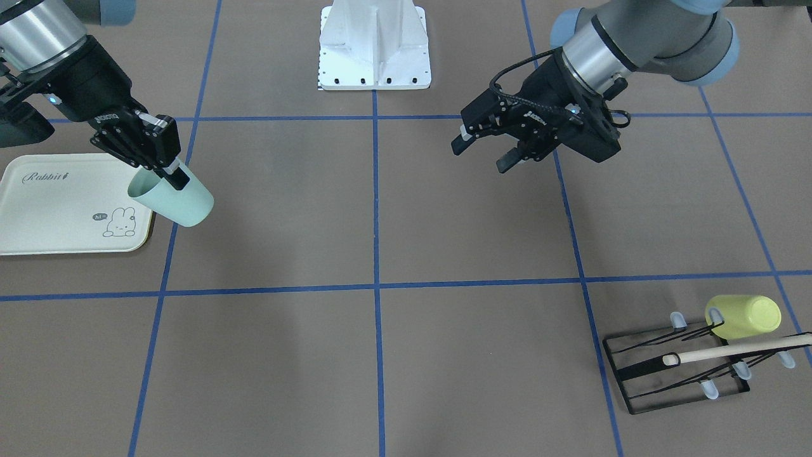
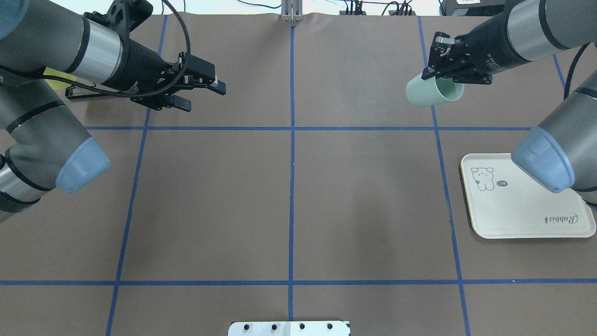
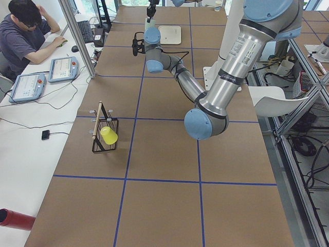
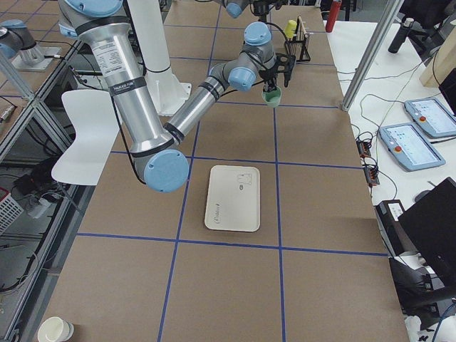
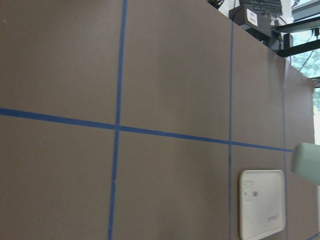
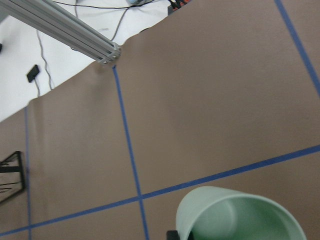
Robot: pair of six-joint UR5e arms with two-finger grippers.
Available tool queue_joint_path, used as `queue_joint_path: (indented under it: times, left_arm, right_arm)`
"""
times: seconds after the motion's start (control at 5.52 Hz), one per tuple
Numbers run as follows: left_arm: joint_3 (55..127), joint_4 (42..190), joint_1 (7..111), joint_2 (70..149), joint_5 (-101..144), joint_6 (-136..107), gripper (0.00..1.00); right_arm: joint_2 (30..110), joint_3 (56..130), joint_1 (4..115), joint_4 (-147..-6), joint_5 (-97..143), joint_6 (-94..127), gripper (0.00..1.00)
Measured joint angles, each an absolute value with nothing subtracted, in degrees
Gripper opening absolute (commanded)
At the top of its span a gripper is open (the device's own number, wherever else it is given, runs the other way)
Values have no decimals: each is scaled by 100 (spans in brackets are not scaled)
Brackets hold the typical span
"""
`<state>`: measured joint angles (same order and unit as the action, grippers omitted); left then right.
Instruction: Left arm grabs green cup and hands to right arm on tray
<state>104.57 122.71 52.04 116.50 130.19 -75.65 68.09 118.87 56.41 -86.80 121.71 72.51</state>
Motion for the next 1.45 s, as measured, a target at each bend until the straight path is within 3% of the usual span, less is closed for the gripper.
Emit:
queue_joint_path:
  times: [0.36,0.54,0.72,1.09,1.45]
  left_arm:
    - [10488,11897,5739,10598,13017,-5429,100]
    - [10469,11645,6150,10035,13030,-4028,100]
    - [10387,11312,6621,9521,13063,-2502,100]
    - [9856,10987,7585,8806,13305,-246,100]
    - [9086,10804,8717,8668,14151,761,100]
  right_arm:
    - [6960,12813,5450,-11541,11369,5284,0]
    - [7207,13029,5410,-12063,11225,4856,0]
    - [7647,13090,5382,-11939,11202,4584,0]
    - [8890,12843,5286,-10278,11200,4456,0]
    - [9812,11921,5217,-7964,11267,4467,0]
